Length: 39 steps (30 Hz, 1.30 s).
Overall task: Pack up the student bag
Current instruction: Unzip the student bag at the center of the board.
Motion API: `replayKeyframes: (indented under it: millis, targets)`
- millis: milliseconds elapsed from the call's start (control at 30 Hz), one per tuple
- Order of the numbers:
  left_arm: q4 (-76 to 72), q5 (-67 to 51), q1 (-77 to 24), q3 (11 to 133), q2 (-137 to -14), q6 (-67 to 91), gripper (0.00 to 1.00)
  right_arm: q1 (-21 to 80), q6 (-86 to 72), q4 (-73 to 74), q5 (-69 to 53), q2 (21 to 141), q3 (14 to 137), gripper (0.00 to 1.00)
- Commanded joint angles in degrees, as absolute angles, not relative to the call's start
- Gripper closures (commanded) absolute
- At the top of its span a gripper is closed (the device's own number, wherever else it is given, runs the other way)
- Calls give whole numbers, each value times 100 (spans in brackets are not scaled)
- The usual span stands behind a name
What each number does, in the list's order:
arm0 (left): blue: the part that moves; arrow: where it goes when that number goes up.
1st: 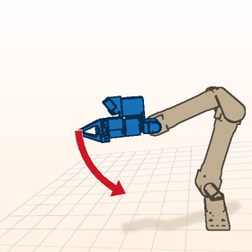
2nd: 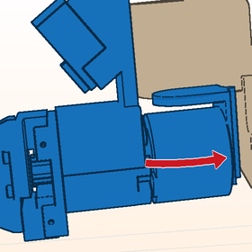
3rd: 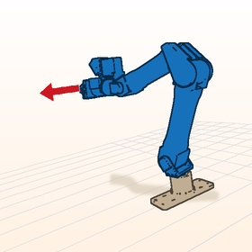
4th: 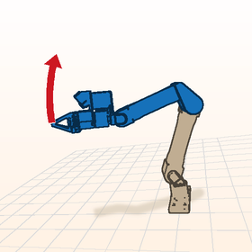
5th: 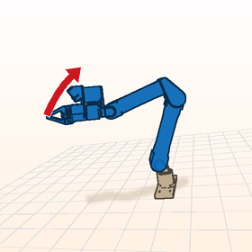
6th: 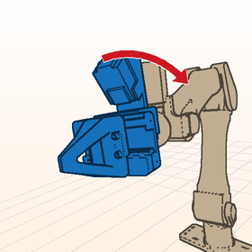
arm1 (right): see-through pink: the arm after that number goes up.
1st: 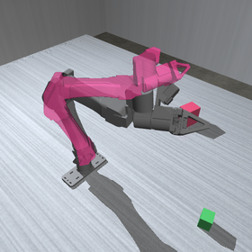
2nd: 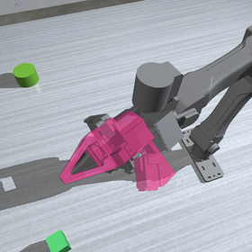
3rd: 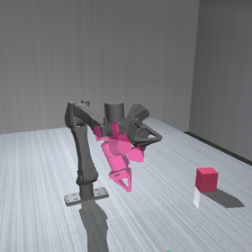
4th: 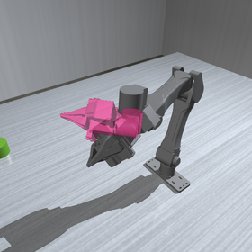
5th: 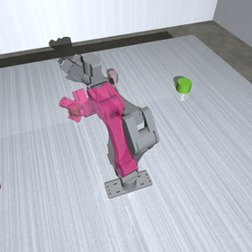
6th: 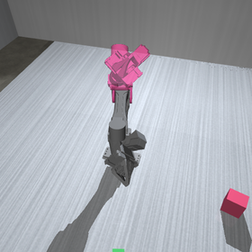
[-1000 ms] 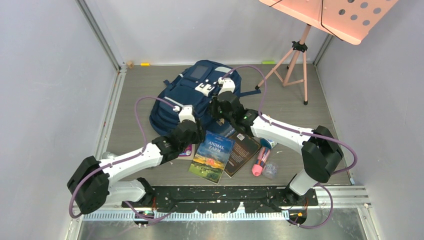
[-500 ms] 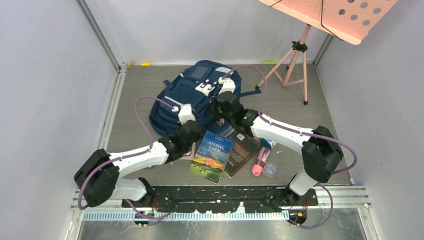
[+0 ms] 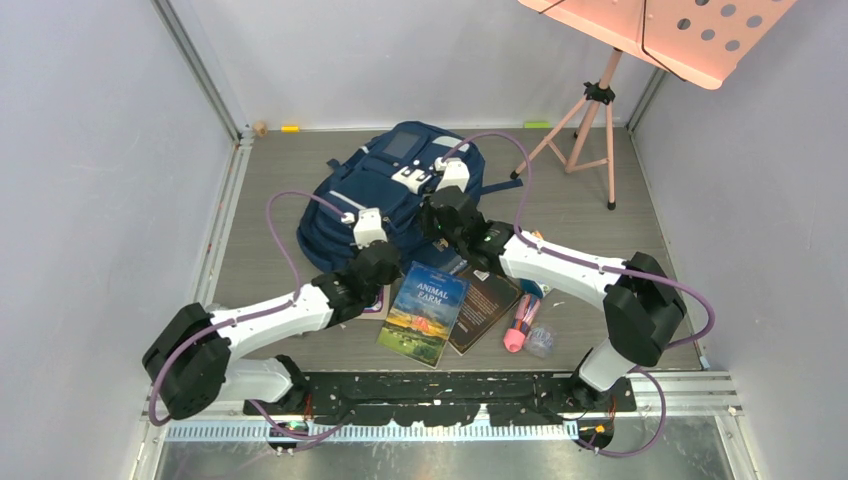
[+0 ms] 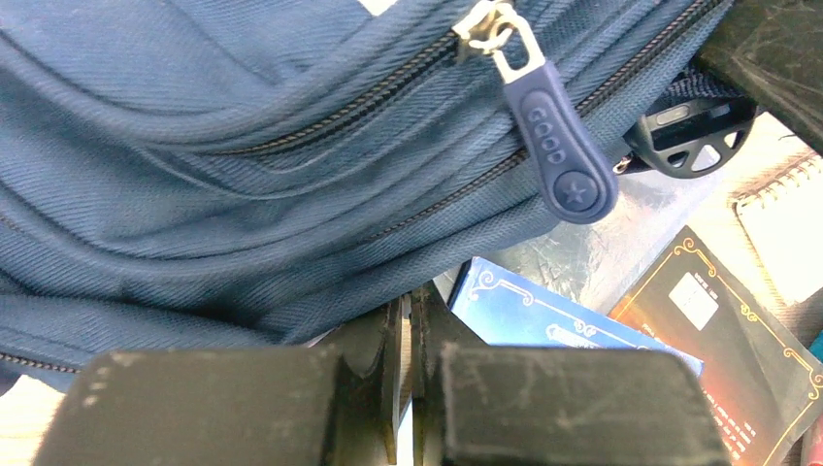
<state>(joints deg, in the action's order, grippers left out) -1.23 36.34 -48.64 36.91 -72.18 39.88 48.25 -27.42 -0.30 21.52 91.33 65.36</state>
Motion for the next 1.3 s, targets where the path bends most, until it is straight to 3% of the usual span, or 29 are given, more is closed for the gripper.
replayKeyframes:
  millis: [0,333,833,1200,1267]
  targets:
    - [510,3905,-4723,3878,-6920,3833,100,4790,-2590,-271,3135,8636,6638,100]
    - [1138,3933,-4227,3620,-6274,3690,100,4621,-2487,-62,3549,8574,6592,100]
    - [1868,3206,-3352,3389,-5392,3265,100,4175,-2641,-82,2712,8324,6216,100]
    - [1984,2457,-2831,3576,-5586,2835,100,4009,-2545,194,2422,8122,6099,100]
    - [1935,2094,-2830,3623,-5563,2639,100,4000,-2546,375,2300,8045,6167,94]
